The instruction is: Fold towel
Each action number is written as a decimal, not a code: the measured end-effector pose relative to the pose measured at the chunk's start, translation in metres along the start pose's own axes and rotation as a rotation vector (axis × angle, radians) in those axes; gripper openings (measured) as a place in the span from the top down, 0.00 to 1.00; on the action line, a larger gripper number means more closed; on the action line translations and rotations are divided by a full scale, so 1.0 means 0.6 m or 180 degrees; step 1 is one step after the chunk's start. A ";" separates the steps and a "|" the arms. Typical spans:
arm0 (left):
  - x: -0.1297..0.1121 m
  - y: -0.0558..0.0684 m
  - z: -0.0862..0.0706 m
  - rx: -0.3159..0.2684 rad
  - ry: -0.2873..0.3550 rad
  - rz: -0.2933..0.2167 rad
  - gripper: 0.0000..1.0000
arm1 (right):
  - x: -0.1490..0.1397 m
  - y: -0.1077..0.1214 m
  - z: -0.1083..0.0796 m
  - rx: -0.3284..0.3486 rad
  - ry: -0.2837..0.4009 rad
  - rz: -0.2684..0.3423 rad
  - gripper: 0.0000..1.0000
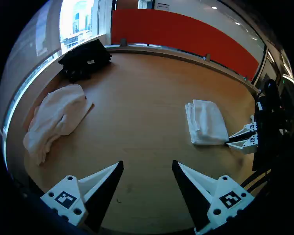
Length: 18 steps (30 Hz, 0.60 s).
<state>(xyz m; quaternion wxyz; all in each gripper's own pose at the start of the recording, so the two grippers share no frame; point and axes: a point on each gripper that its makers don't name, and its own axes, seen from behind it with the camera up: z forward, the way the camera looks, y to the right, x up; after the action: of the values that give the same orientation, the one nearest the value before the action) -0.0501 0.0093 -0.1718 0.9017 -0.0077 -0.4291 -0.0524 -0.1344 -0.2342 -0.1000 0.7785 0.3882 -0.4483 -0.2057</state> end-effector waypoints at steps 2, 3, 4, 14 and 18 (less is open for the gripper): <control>0.000 0.000 0.000 0.0001 0.0001 0.0001 0.08 | 0.000 -0.001 0.000 0.0002 0.0002 0.0002 0.89; 0.000 0.000 -0.001 0.0001 0.0002 0.0002 0.08 | 0.000 -0.001 0.000 0.0003 0.0003 0.0003 0.91; 0.000 -0.001 -0.001 0.0002 0.0001 0.0002 0.08 | 0.002 -0.002 0.001 0.0005 0.0014 -0.0001 0.93; 0.001 0.000 -0.001 -0.0004 0.0005 0.0012 0.08 | 0.022 0.001 -0.009 -0.0041 0.0080 -0.0122 0.96; 0.005 0.004 0.000 -0.0018 0.0014 0.0020 0.08 | 0.041 0.005 -0.021 -0.0073 0.0120 -0.0183 0.96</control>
<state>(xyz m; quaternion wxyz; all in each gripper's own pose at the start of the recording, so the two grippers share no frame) -0.0480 0.0112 -0.1691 0.9028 -0.0116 -0.4269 -0.0508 -0.1111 -0.2436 -0.0882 0.7850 0.3957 -0.4198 -0.2258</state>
